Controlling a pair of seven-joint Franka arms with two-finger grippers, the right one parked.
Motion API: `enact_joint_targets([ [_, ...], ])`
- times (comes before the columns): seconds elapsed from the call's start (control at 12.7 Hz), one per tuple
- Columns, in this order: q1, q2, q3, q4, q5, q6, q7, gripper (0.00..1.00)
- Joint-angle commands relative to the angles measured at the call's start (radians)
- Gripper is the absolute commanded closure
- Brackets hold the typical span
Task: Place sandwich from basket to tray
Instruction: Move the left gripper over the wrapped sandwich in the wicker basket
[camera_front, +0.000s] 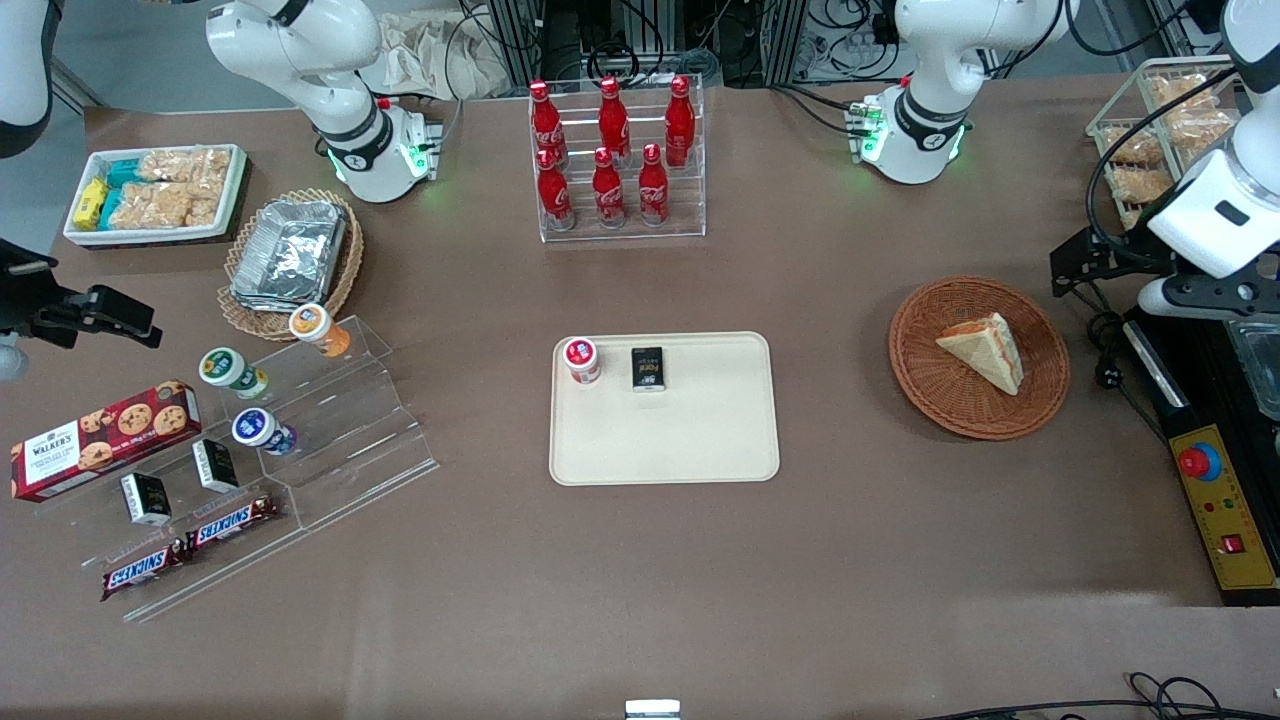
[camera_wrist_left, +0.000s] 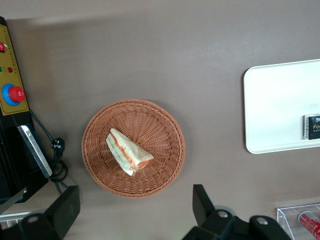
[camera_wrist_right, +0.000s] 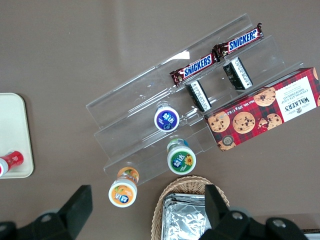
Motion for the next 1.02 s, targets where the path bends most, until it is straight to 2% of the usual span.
enact_joint_targets([
  [0.0, -0.003, 0.012, 0.007, 0.019, 0.017, -0.021, -0.008, 0.0],
  [0.24, 0.001, 0.032, 0.007, 0.013, 0.045, -0.044, -0.186, 0.0],
  [0.47, 0.045, 0.01, 0.007, -0.076, 0.028, -0.024, -0.368, 0.0],
  [0.71, 0.067, -0.054, 0.009, -0.258, 0.029, 0.052, -0.575, 0.0],
  [0.94, 0.069, -0.143, 0.01, -0.504, 0.031, 0.289, -0.621, 0.0],
])
